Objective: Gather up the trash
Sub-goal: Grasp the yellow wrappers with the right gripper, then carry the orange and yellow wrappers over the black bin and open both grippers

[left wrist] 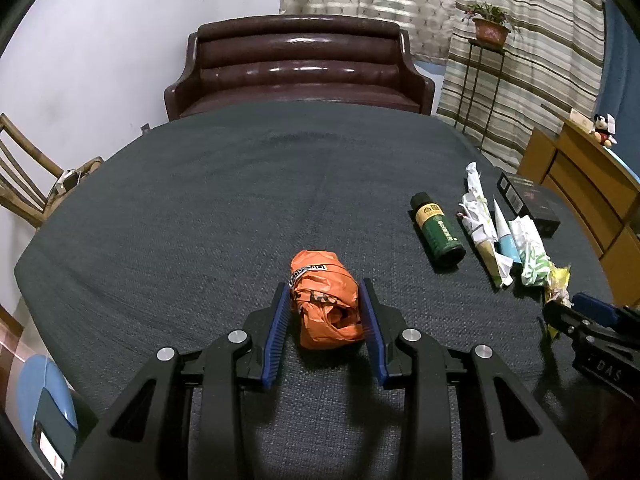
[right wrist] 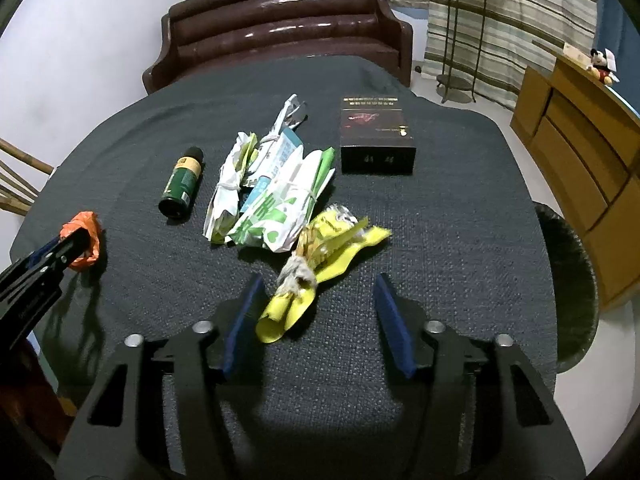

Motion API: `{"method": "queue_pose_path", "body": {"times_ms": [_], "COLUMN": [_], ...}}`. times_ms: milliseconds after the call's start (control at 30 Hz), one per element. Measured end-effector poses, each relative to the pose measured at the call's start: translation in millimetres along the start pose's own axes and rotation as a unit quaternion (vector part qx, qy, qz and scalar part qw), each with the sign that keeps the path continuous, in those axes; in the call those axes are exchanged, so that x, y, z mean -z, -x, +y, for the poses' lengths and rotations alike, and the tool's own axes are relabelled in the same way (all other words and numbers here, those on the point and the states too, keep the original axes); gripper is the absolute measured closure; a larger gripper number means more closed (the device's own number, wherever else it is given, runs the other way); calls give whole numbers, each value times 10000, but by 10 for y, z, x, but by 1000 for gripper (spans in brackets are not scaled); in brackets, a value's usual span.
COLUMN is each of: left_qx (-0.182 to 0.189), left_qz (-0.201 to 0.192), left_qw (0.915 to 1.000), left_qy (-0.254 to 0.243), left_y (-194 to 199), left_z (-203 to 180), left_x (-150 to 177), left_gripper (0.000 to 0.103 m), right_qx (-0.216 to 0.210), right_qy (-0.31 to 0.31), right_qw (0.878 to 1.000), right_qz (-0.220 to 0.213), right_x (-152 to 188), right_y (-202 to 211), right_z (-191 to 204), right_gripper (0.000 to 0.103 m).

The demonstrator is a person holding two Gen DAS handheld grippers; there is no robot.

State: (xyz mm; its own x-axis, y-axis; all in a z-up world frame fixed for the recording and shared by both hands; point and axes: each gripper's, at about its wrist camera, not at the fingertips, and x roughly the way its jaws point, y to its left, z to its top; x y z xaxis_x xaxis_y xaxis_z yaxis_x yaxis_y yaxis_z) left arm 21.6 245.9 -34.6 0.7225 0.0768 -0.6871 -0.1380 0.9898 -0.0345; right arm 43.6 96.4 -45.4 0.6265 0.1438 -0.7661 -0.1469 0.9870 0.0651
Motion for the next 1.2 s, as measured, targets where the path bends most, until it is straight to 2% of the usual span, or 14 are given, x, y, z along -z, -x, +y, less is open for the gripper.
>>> {"method": "queue_pose_path", "body": {"times_ms": [67,133,367,533,667,800,833,900,933,1200], "left_qx": [13,10,-2,-15,-23,-44,-45,-38,-34,153], "left_qz": [14,10,15,16,19,25,28,33,35,-48], "left_qw": [10000,10000,10000,10000,10000,10000,10000,10000,10000,9997], "left_qy": [7,8,-3,-17,-40,-63,-62,-79,-86,-203], "left_y": [-13,-11,-22,-44,-54,-59,-60,-53,-54,28], "left_z": [-1,-6,-13,-13,-31,-57,-62,-84,-91,-298], "left_x": [-6,-4,-3,-8,-7,1,-2,-1,-10,-9], "left_gripper": [67,67,67,67,67,67,67,67,67,67], "right_qx": [-60,21,215,209,135,110,117,112,102,259], "right_qy": [47,166,262,82,-69,-85,-59,-5,16,290], "right_qw": [10000,9999,9994,9997,9999,9999,9999,9999,9999,9985], "right_qz": [3,-5,-87,-31,-4,-51,-56,-33,-25,-397], "right_x": [-21,-33,-30,-33,-47,-60,-59,-47,-36,5], "right_y": [15,43,114,98,45,21,13,-3,-4,164], "right_z": [4,12,-67,-258,-314,-302,-295,-286,-288,-343], "right_gripper": [74,80,81,80,71,69,69,80,82,82]}}
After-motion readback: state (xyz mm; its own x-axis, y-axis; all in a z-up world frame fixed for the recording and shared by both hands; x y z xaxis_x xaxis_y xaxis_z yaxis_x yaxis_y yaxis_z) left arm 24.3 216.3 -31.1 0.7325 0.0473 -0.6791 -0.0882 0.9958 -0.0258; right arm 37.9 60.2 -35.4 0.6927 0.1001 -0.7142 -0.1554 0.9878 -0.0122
